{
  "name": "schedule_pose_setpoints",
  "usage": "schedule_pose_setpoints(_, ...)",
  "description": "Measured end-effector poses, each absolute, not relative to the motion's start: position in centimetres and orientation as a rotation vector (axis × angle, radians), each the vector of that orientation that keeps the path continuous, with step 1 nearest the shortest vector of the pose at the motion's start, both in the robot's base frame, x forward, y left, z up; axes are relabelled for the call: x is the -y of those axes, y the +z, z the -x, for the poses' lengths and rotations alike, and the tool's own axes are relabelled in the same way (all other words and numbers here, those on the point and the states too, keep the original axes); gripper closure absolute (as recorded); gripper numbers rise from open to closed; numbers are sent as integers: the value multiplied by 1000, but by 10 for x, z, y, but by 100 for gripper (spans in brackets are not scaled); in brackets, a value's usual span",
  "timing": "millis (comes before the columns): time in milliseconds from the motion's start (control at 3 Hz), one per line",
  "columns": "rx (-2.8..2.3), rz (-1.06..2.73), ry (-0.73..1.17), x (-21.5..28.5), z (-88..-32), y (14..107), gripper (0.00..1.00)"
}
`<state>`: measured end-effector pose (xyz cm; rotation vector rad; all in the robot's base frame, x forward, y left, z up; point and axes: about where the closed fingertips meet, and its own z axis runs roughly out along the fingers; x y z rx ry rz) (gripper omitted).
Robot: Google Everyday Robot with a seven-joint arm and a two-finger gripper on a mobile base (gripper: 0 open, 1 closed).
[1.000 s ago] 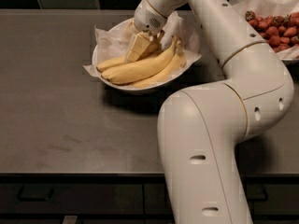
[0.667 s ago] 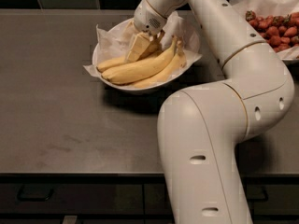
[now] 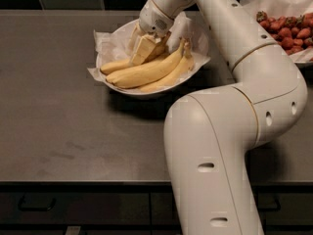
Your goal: Pick banana from white bowl
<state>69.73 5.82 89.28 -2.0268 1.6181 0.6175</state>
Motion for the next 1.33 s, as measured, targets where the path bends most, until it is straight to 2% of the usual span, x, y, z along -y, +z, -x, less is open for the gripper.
schedule_pose_setpoints(333,-1618,2027,618,-58,-697,893,91)
schedule_pose_setpoints(667,-1618,2027,618,-58,-697,893,100)
schedule_pose_setpoints(1333,-1603,1994,614,-61,-702,896,100)
